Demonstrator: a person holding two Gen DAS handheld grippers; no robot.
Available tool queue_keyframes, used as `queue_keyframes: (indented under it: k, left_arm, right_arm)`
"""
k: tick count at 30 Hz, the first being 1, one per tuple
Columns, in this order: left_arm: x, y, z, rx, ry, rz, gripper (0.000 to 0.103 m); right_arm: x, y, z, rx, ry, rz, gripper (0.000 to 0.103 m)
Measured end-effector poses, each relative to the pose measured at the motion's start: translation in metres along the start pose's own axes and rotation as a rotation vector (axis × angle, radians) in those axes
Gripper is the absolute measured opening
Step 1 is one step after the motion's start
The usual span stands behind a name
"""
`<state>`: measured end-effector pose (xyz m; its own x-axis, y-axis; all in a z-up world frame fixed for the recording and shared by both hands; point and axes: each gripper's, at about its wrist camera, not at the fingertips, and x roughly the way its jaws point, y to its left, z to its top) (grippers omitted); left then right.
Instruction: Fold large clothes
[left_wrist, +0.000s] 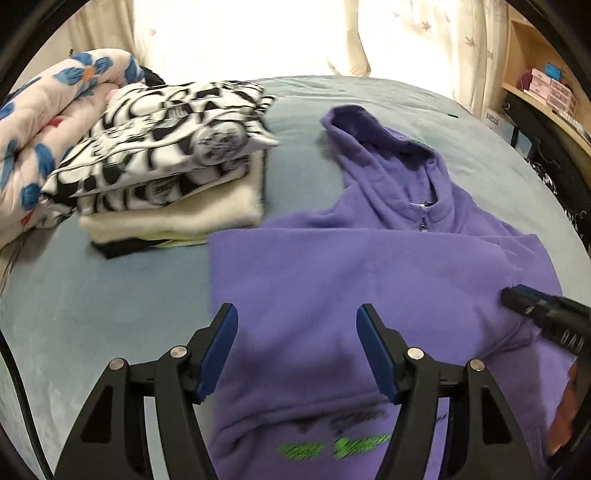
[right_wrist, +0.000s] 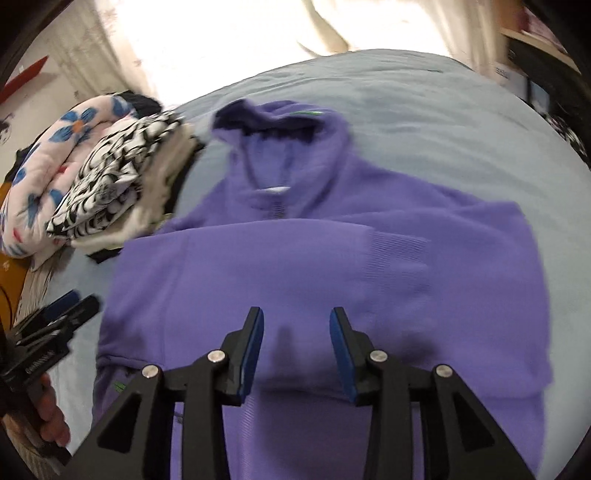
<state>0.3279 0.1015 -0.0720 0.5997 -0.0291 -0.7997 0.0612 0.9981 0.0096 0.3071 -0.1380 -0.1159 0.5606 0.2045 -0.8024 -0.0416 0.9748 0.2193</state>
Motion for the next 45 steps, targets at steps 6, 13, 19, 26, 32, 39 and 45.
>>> queue_keyframes:
  k: [6, 13, 19, 26, 32, 39, 45]
  left_arm:
    - [0.026, -0.018, 0.016, -0.031, -0.009, -0.042, 0.065]
    - [0.072, -0.025, 0.025, -0.017, 0.027, -0.011, 0.065]
    - [0.105, 0.010, 0.016, -0.005, 0.054, 0.080, 0.065]
    - [0.099, 0.023, 0.013, 0.002, 0.051, 0.097, 0.065]
    - [0.077, 0.025, 0.007, -0.004, 0.056, 0.096, 0.065]
    - [0.034, 0.024, -0.005, -0.009, 0.033, 0.071, 0.065]
    - [-0.023, 0.020, -0.021, -0.005, -0.007, 0.046, 0.065]
  right_arm:
    - [0.023, 0.027, 0.010, -0.052, -0.028, 0.033, 0.037]
    - [0.057, 0.000, 0.023, -0.035, 0.006, -0.051, 0.035]
    - [0.045, -0.059, 0.022, 0.021, -0.006, -0.082, 0.002]
    - [0.031, -0.064, 0.015, 0.018, -0.002, -0.086, 0.000]
    - [0.017, -0.052, 0.008, -0.014, 0.007, -0.107, 0.004]
    - [-0.021, -0.053, -0.007, 0.029, -0.002, -0.061, 0.005]
    - [-0.065, -0.046, -0.028, 0.017, -0.041, -0.063, 0.005]
